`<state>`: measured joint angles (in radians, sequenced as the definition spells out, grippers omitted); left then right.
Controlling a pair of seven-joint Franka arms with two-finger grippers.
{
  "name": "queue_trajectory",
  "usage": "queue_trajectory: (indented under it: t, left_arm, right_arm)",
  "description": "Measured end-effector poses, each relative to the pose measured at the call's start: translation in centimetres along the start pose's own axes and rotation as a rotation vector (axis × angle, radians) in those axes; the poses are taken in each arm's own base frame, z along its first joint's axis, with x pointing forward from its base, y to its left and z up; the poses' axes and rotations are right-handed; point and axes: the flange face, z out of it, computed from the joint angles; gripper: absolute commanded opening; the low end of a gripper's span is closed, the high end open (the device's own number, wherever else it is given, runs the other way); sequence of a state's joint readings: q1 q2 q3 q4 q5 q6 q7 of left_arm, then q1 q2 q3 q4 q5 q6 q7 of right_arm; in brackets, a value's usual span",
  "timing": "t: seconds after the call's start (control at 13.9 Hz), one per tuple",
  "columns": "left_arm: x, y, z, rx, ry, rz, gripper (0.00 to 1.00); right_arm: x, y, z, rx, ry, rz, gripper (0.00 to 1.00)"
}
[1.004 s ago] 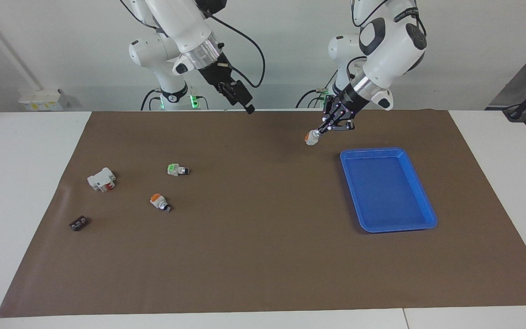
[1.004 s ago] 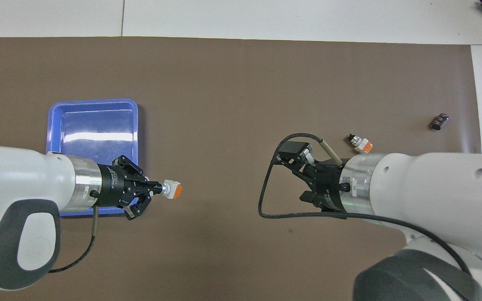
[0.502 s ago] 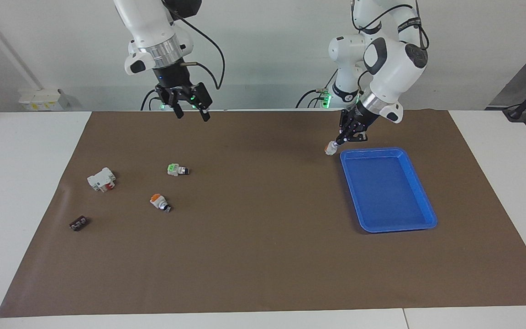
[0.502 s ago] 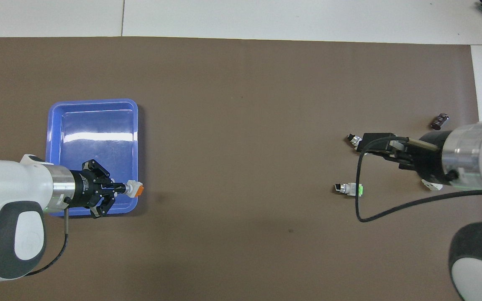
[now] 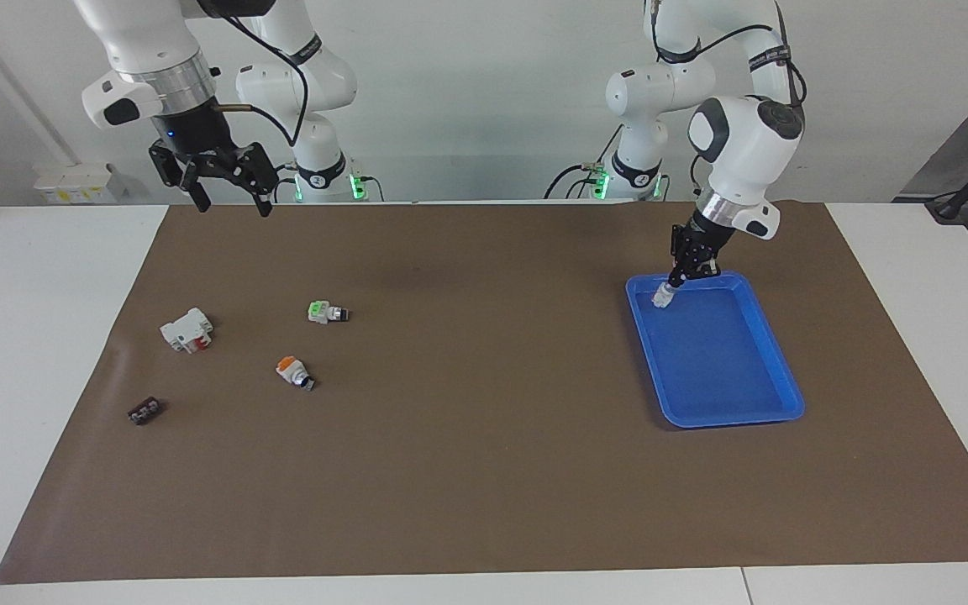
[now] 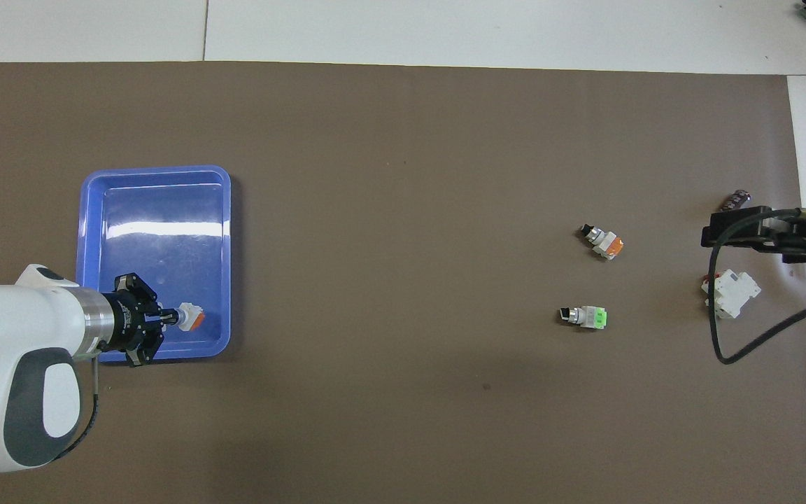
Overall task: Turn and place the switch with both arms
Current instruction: 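Lower the switch into the blue tray and open the left gripper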
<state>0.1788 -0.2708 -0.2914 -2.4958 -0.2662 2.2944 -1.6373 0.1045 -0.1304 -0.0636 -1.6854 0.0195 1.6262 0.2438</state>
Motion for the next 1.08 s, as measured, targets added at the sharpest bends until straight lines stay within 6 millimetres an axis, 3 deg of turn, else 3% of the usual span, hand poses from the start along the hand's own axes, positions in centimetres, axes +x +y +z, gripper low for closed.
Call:
queue_trajectory:
  t: [0.14, 0.22, 0.29, 0.36, 0.43, 0.72, 1.08]
  left_arm:
    - [0.3, -0.5, 0.8, 0.013, 0.006, 0.026, 0.00]
    - [0.4, -0.6, 1.0, 0.016, 0.007, 0.031, 0.14]
    - [0.4, -0.6, 1.0, 0.016, 0.008, 0.039, 0.48]
    - [0.4, -0.6, 1.0, 0.016, 0.008, 0.047, 0.92]
    - [0.3, -0.6, 1.0, 0.016, 0.008, 0.054, 1.00]
    - [-0.2, 0.2, -0.4, -0.016, 0.003, 0.094, 1.00]
    - [-2.4, 2.6, -6.3, -0.033, 0.046, 0.360, 1.00]
  right_arm:
    - [1.4, 1.3, -0.3, -0.022, -0.030, 0.026, 1.00]
    - [2.2, 1.9, -0.2, -0.026, -0.039, 0.029, 1.00]
    - [2.8, 2.2, 0.2, -0.029, -0.047, 0.019, 1.00]
    - [3.2, 2.2, 0.7, -0.030, -0.051, -0.004, 1.00]
    - [3.4, 2.0, 1.0, -0.030, -0.052, -0.029, 1.00]
    - [3.1, 0.9, 1.2, -0.079, -0.046, -0.084, 1.00]
    - [2.9, 0.3, 0.4, -0.073, -0.042, -0.060, 1.00]
